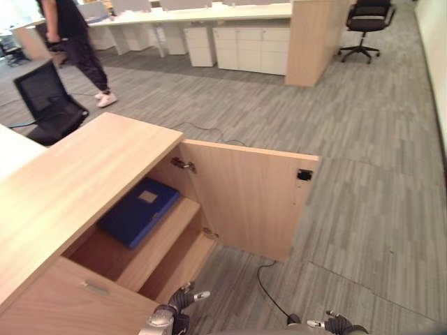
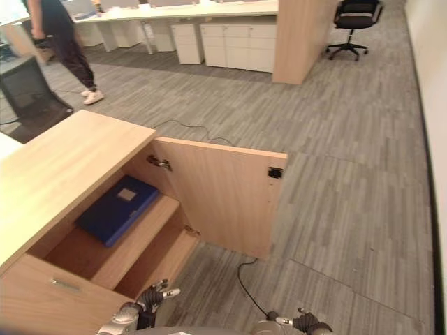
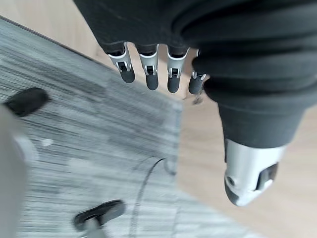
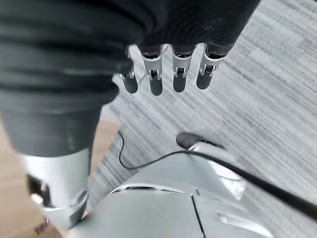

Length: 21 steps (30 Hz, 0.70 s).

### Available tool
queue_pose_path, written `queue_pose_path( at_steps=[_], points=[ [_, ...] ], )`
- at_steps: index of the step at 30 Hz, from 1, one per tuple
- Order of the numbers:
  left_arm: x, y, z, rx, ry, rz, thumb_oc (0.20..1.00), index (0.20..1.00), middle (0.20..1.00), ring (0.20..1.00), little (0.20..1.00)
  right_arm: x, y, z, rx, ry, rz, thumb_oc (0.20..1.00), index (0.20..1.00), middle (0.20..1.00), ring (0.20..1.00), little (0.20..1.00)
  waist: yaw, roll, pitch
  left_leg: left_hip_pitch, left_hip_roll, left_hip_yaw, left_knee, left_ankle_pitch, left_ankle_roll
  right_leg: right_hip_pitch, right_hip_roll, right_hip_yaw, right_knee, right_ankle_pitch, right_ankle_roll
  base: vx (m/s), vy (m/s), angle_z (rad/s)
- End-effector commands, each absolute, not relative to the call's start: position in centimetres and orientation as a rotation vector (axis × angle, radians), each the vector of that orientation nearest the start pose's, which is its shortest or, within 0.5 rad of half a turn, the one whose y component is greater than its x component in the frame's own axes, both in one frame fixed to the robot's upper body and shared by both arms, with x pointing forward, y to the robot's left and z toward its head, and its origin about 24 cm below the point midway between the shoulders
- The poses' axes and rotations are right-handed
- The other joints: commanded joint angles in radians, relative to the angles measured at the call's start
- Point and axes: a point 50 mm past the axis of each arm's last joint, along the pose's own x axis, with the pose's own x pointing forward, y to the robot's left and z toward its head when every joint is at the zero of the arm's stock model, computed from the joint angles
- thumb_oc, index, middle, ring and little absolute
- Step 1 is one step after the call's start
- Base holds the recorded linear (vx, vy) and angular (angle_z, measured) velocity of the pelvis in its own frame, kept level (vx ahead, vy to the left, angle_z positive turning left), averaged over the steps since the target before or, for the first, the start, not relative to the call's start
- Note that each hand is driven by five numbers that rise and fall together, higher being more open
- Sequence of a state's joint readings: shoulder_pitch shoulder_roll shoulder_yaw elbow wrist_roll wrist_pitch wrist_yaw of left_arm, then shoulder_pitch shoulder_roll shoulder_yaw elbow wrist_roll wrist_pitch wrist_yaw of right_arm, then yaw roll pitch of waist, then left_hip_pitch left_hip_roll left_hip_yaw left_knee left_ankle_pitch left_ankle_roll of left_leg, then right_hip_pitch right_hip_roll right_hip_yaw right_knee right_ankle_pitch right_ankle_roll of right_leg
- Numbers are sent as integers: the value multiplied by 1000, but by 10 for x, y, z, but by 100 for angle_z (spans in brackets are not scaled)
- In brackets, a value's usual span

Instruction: Put the empty folder in the office cabinet

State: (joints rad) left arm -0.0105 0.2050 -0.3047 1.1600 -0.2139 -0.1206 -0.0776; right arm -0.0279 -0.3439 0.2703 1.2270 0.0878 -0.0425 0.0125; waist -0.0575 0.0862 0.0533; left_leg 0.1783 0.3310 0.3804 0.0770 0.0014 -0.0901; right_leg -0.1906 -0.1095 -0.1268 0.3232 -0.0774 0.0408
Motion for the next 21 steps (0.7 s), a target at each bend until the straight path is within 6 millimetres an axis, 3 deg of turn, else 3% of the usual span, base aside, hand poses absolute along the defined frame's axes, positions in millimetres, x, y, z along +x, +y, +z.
queue_pose_path(
  at_steps=[1, 2, 3, 4, 5, 7, 12, 15, 18, 21],
  points=[
    [140, 197, -149, 150, 978, -99, 1000, 1000, 1000, 1000, 1000, 107, -270, -147, -427, 1188, -20, 1000, 1000, 1000, 1000, 1000, -3, -39, 44, -122, -76, -146, 116, 126, -90, 299, -17, 36, -392, 38, 84, 1, -156, -37],
    [140, 197, -149, 150, 978, -99, 1000, 1000, 1000, 1000, 1000, 107, -270, -147, -427, 1188, -20, 1000, 1000, 1000, 1000, 1000, -4, -40, 44, -123, -77, -147, 117, 125, -90, 299, -17, 35, -392, 38, 84, 13, -161, -36],
    [139, 195, -150, 151, 985, -105, 1000, 1000, 1000, 1000, 1000, 107, -275, -146, -402, 1183, -66, 1000, 1000, 1000, 1000, 1000, 10, -57, 45, -179, -151, -166, 127, 74, -63, 310, -20, 44, -392, 36, 74, 23, -95, -22],
    [139, 196, -150, 152, 985, -105, 1000, 1000, 1000, 1000, 1000, 107, -275, -146, -401, 1183, -66, 1000, 1000, 1000, 1000, 1000, 8, -59, 45, -182, -153, -168, 133, 69, -61, 312, -23, 42, -392, 34, 76, 41, -133, -31],
    [133, 198, -152, 157, 1010, -104, 1000, 1000, 1000, 1000, 1000, 110, -279, -144, -364, 1172, -111, 1000, 1000, 1000, 1000, 1000, 5, -66, 43, -177, -178, -152, 102, 21, -52, 313, -16, 47, -387, 31, 75, 55, -42, -3],
    [124, 202, -155, 170, 1034, -97, 1000, 1000, 1000, 1000, 1000, 111, -279, -143, -350, 1163, -123, 1000, 1000, 1000, 1000, 1000, 14, -63, 32, -142, -200, -169, 54, -11, -37, 316, -4, 57, -388, 30, 75, 104, -37, 38],
    [110, 214, -157, 198, 1079, -81, 1000, 1000, 1000, 1000, 1000, 112, -280, -143, -314, 1148, -155, 1000, 1000, 1000, 1000, 1000, 27, -66, 4, -78, -219, -201, -34, -10, -26, 339, -1, 42, -387, 32, 80, 89, 3, -10],
    [102, 226, -157, 228, 1105, -67, 1000, 1000, 1000, 1000, 1000, 131, -290, -132, -319, 1083, -180, 1000, 1000, 1000, 1000, 1000, 41, -67, -12, -49, -224, -204, -89, -1, -23, 349, 1, 25, -387, 31, 88, 69, 26, 23],
    [99, 236, -156, 260, 1116, -64, 1000, 1000, 1000, 1000, 1000, 164, -308, -111, -340, 975, -235, 1000, 1000, 1000, 1000, 1000, 60, -74, -21, -35, -230, -217, -121, 4, -20, 357, -1, 9, -393, 32, 96, 24, 24, 9],
    [97, 238, -155, 273, 1118, -72, 1000, 1000, 1000, 1000, 1000, 179, -319, -98, -357, 932, -260, 1000, 1000, 1000, 1000, 1000, 69, -77, -25, -33, -234, -226, -131, 6, -18, 358, -3, 5, -394, 33, 99, 9, 21, 6]
  ],
)
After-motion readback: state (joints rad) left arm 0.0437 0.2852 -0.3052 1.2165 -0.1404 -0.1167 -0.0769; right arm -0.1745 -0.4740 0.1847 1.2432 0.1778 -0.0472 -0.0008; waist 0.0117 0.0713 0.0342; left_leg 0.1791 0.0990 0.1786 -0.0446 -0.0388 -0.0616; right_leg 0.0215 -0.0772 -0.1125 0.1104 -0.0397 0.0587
